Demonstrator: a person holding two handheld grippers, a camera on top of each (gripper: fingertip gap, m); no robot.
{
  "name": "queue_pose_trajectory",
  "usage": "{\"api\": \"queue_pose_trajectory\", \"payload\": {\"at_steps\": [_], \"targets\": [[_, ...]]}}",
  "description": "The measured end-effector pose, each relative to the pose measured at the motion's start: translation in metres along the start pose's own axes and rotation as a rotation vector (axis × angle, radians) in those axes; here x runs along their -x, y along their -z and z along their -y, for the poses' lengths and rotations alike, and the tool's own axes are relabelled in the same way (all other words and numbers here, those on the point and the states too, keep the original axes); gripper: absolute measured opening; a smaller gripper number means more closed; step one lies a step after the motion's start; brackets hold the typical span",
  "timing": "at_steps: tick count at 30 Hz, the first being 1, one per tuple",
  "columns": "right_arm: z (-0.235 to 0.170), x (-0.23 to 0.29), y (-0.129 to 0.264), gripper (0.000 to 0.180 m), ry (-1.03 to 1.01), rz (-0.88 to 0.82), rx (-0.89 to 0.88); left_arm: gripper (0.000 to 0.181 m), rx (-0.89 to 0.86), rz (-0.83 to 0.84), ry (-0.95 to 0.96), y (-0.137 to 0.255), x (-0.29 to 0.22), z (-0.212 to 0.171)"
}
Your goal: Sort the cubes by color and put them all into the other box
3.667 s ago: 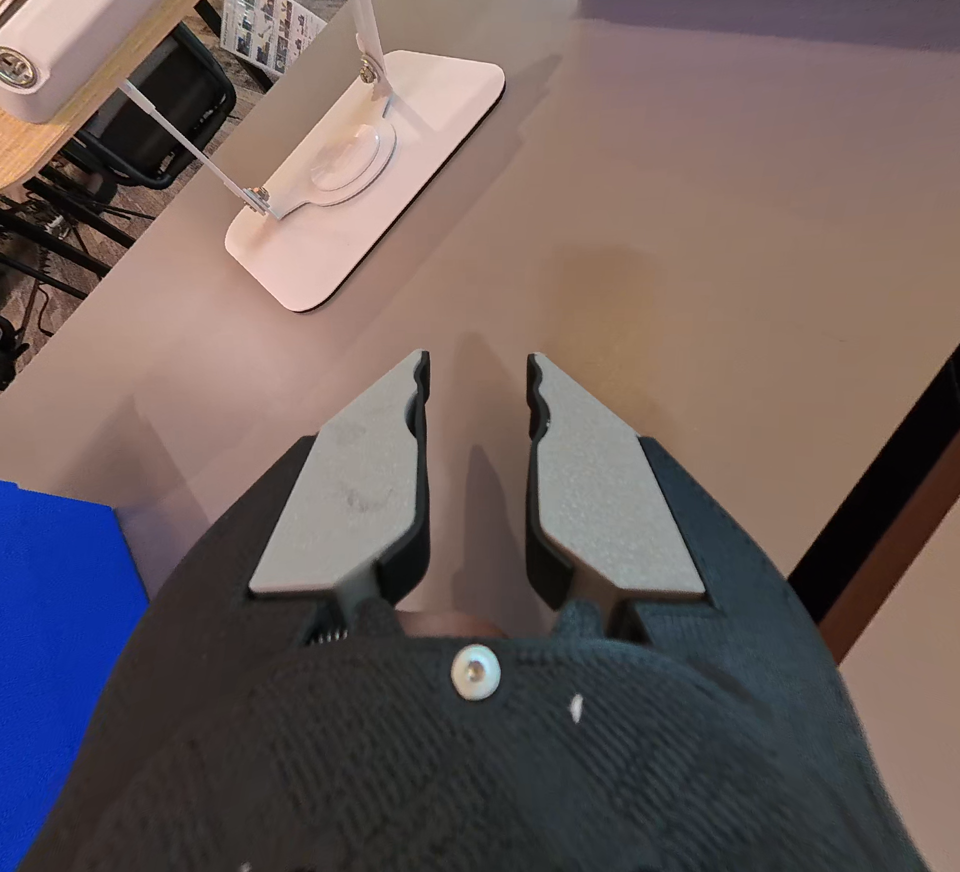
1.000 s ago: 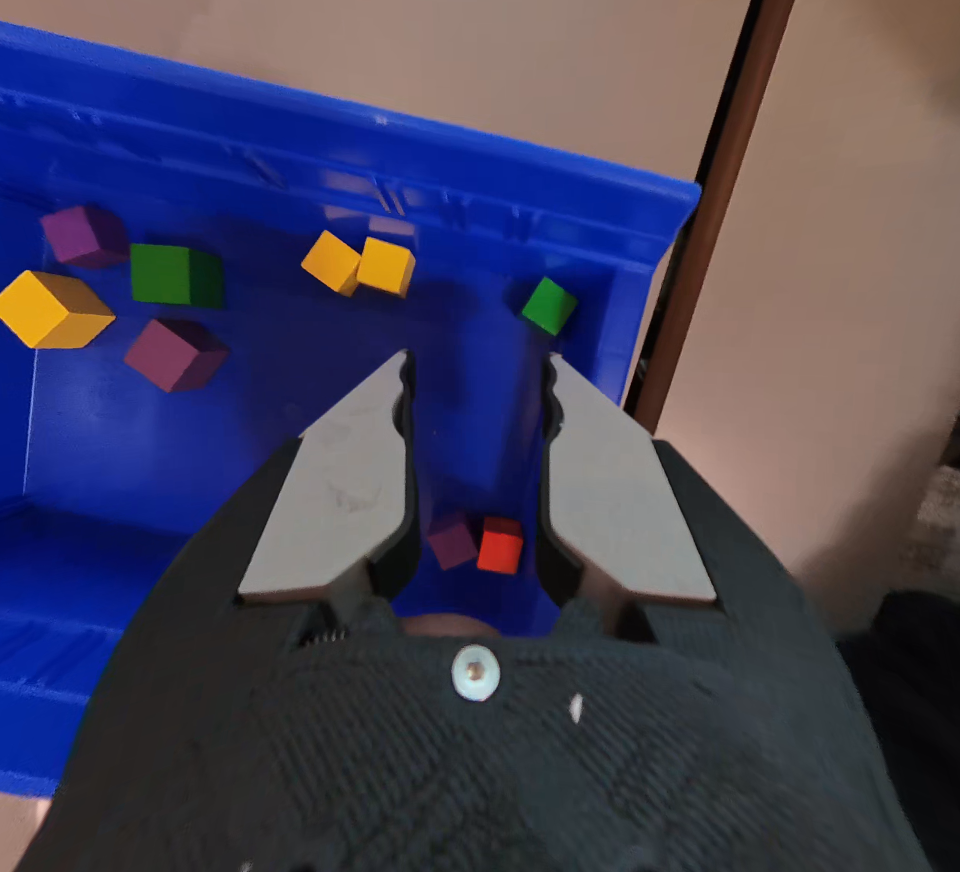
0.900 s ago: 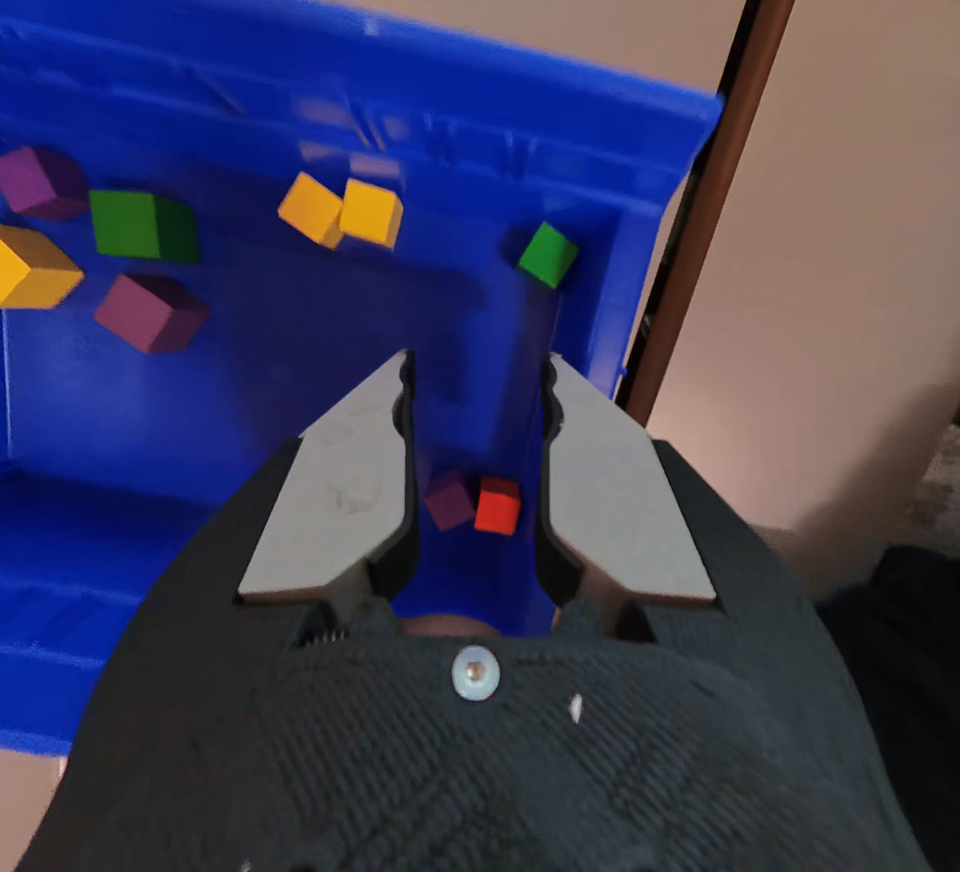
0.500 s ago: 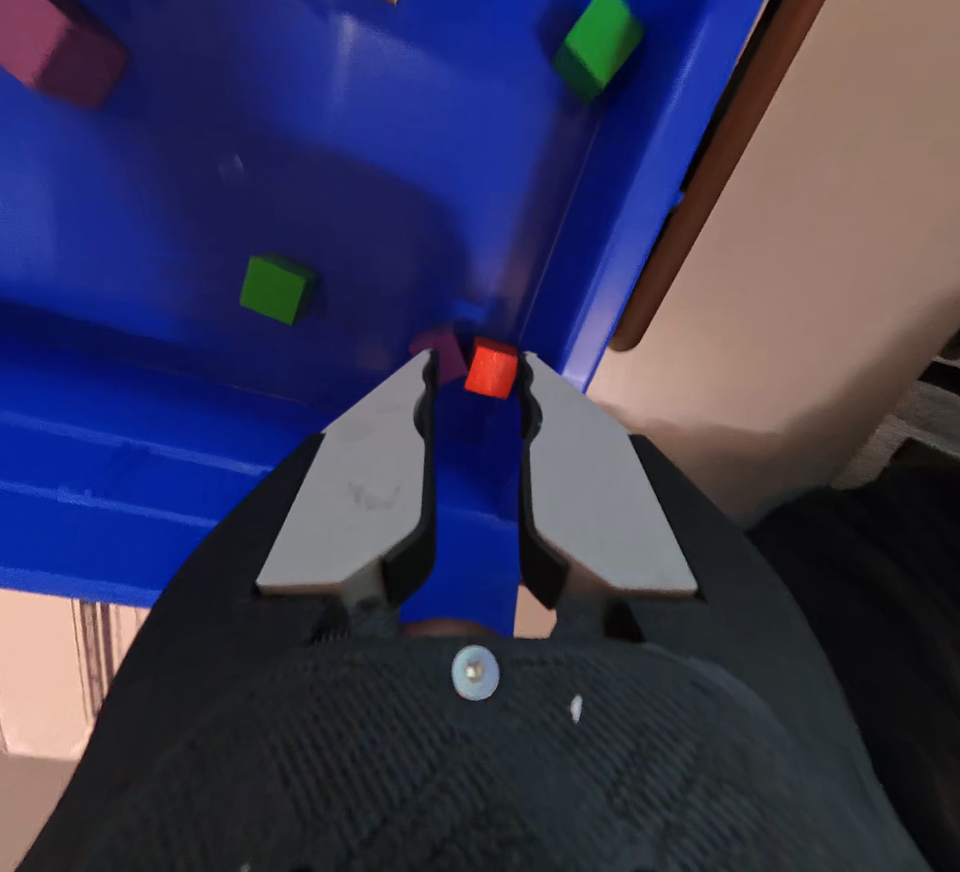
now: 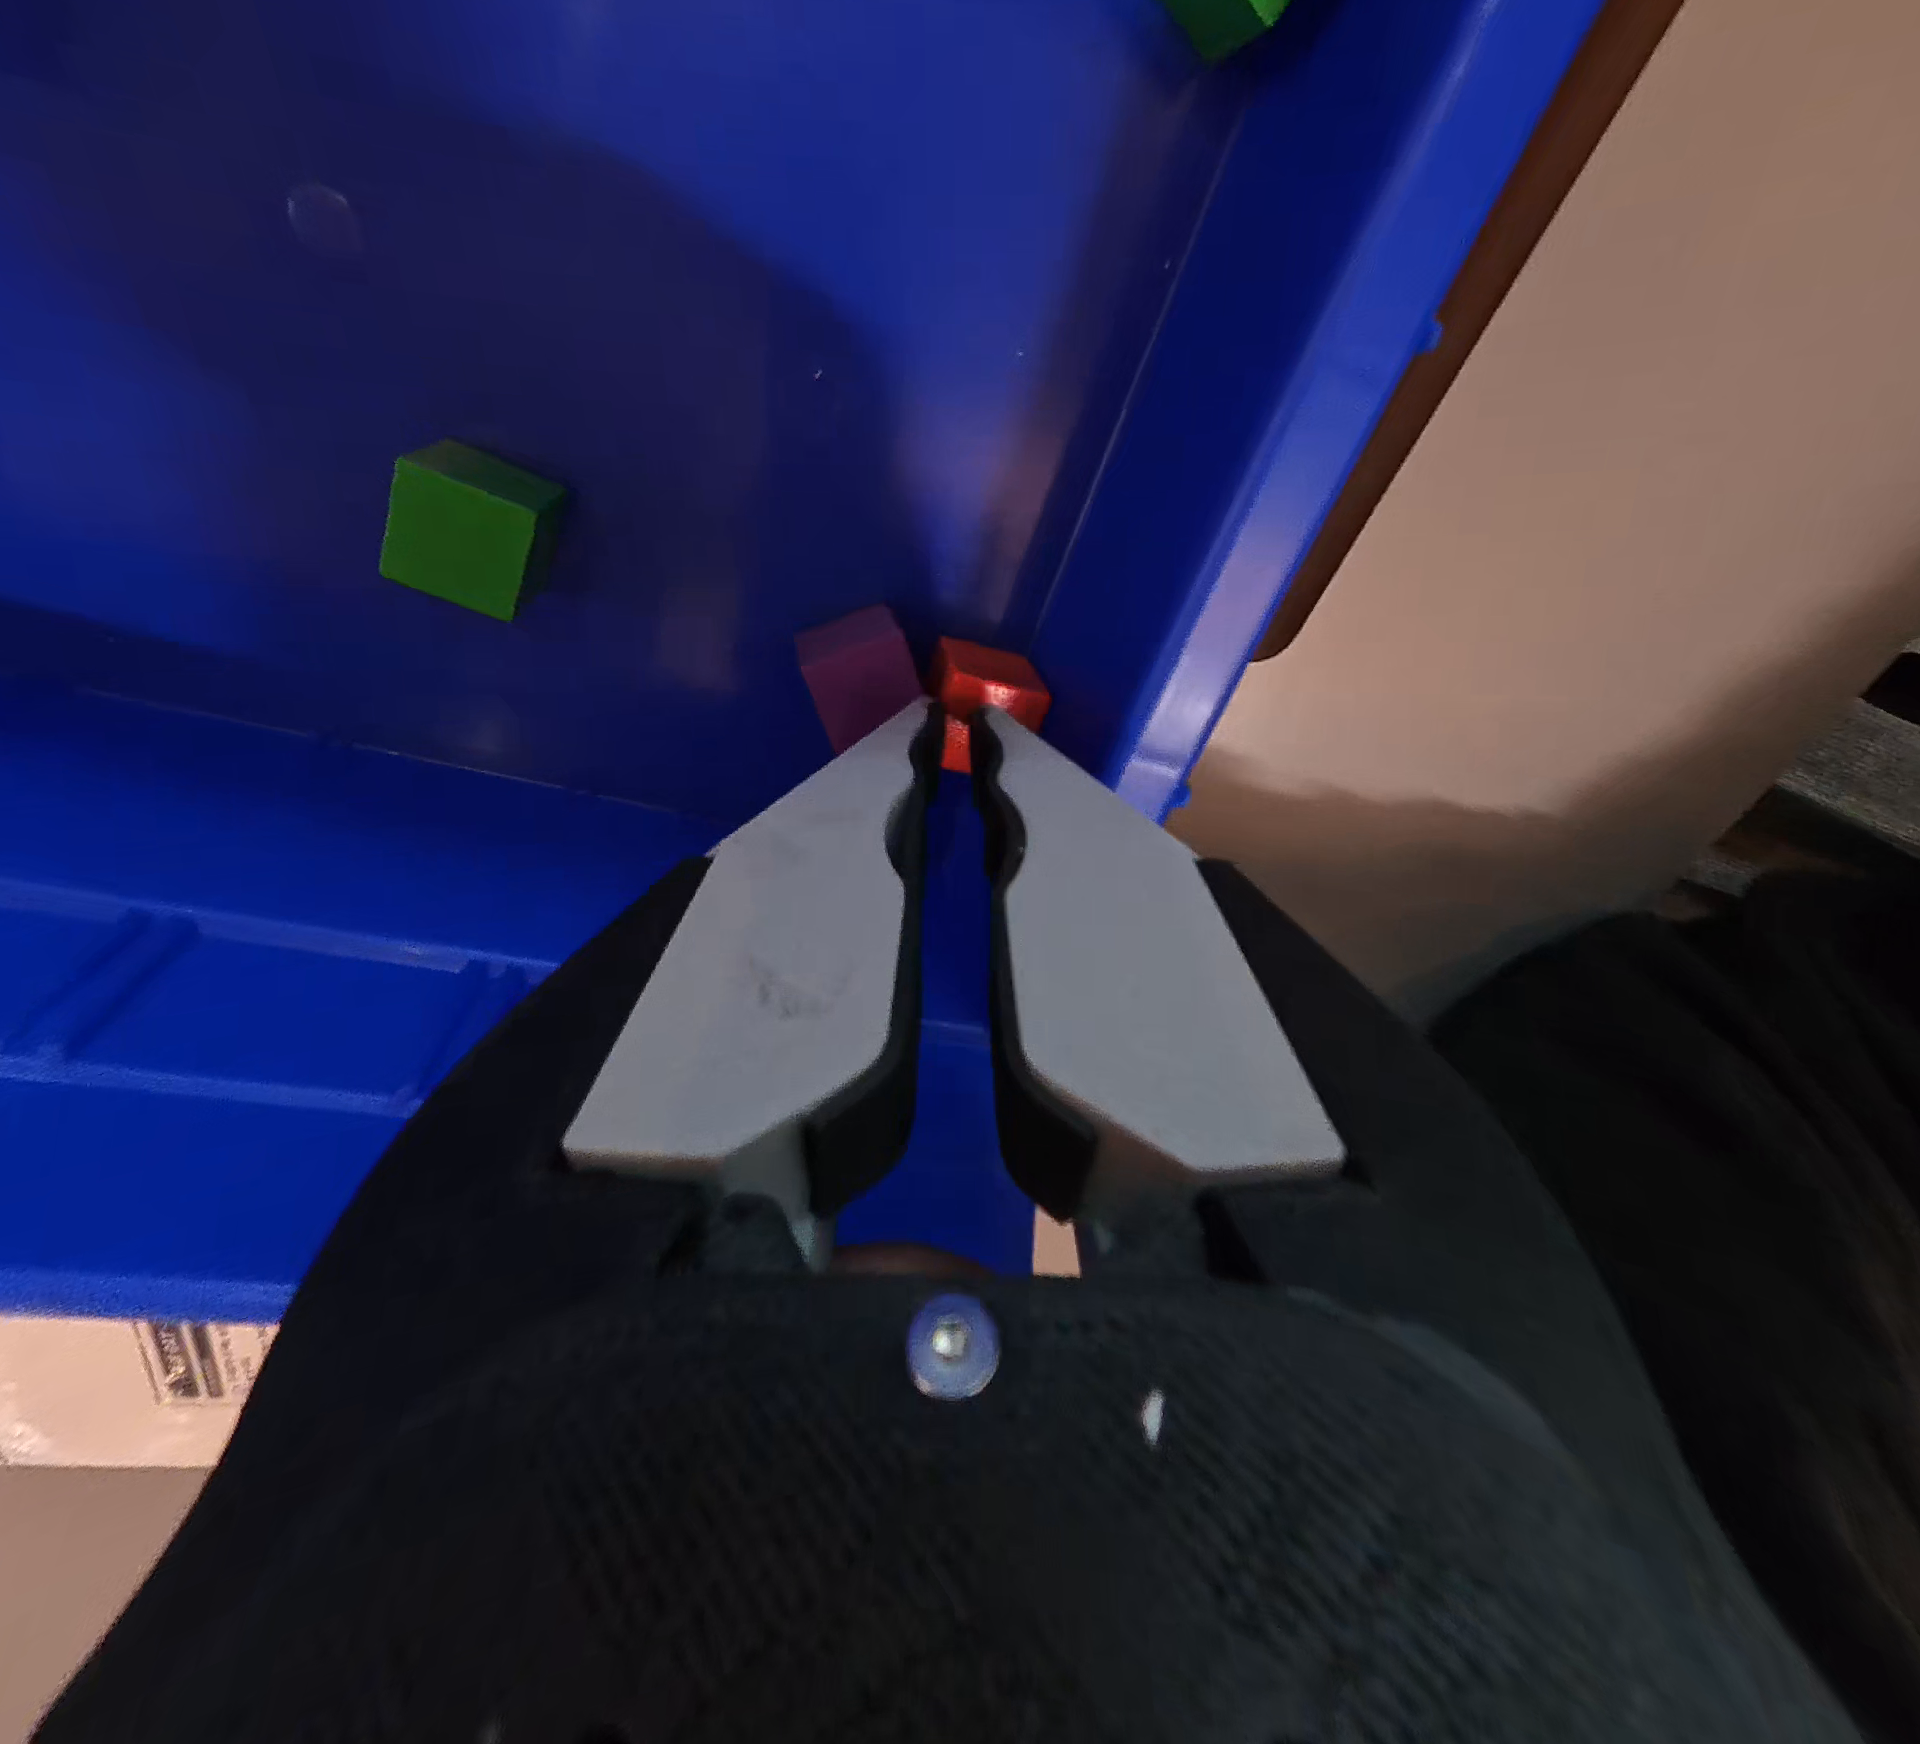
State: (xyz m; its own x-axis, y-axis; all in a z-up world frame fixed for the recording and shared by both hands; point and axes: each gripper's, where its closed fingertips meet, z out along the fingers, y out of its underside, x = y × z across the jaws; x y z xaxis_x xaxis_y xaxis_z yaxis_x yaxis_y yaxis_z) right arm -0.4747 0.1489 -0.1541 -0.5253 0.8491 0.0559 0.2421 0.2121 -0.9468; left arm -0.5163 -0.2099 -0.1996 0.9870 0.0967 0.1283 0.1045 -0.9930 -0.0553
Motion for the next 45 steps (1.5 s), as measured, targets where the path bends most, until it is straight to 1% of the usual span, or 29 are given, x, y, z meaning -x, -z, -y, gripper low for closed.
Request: {"api": "queue_pose_trajectory", "payload": {"at_steps": [3,10,15,18,24,28,31,33,36,41,45], "targets": [[0.0,0.0,0.0,0.039,0.0,0.0,-0.001,0.0,0.018,0.021,0.009,0.0,0.003,-0.001],[0.0,0.001,0.0,0.039,0.0,0.002,0.0,0.0,0.054,0.11,0.035,0.001,0.016,-0.004],[0.0,0.001,0.001,0.039,-0.002,0.005,-0.001,0.002,0.053,0.062,0.011,0.001,0.006,-0.007],[0.0,0.001,0.001,0.039,-0.002,0.009,0.001,0.009,0.051,0.043,-0.007,0.001,0.0,-0.007],[0.0,0.002,0.001,0.039,-0.004,0.011,0.001,0.009,0.03,0.026,-0.023,0.0,-0.001,-0.002],[0.0,0.001,0.001,0.038,-0.012,0.011,-0.001,0.0,0.031,0.054,-0.02,0.0,0.004,-0.002],[0.0,0.001,0.001,0.038,-0.016,0.012,-0.001,0.0,0.021,0.053,-0.047,-0.001,0.002,0.001],[0.0,0.001,0.001,0.038,-0.017,0.014,-0.001,0.006,0.003,0.037,-0.077,-0.002,-0.001,0.005],[0.0,0.001,0.001,0.038,-0.016,0.017,0.0,0.008,0.0,0.022,-0.055,-0.002,0.0,0.007],[0.0,0.002,0.001,0.038,-0.016,0.02,-0.001,0.0,0.063,0.081,-0.012,0.001,0.008,-0.009],[0.0,0.002,0.002,0.038,-0.017,0.02,-0.002,0.0,0.1,0.094,-0.006,0.0,0.008,-0.012]]}}
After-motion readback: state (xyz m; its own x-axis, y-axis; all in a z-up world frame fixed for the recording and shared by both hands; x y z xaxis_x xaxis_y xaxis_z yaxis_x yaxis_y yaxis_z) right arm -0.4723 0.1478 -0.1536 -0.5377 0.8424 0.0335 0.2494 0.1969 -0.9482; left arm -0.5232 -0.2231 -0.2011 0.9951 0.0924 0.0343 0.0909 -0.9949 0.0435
